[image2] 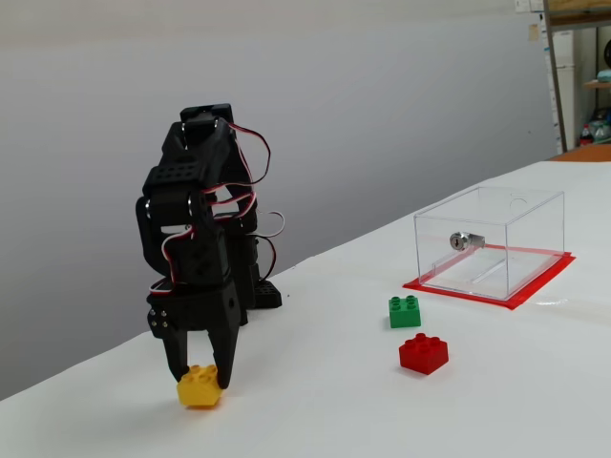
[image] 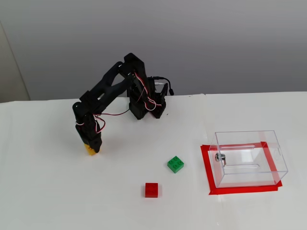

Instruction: Pick the yellow lego brick and place it into the transparent box

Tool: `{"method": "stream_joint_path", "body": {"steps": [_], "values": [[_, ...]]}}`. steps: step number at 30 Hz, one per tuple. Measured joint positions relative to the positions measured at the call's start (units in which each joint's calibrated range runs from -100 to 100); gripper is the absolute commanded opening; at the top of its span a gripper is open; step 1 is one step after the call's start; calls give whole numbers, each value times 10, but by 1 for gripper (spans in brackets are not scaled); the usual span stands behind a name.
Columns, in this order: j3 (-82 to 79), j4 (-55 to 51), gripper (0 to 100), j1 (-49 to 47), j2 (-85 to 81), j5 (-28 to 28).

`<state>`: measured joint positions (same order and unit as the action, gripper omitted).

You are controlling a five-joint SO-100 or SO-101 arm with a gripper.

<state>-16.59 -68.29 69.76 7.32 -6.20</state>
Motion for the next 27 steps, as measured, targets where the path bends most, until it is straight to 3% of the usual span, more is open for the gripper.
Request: {"method": "stream_joint_path", "body": {"steps": [11, 27], "values": [[0, -3, 2, -72, -189, 0], [0, -3, 2, -267, -425, -4]]}}
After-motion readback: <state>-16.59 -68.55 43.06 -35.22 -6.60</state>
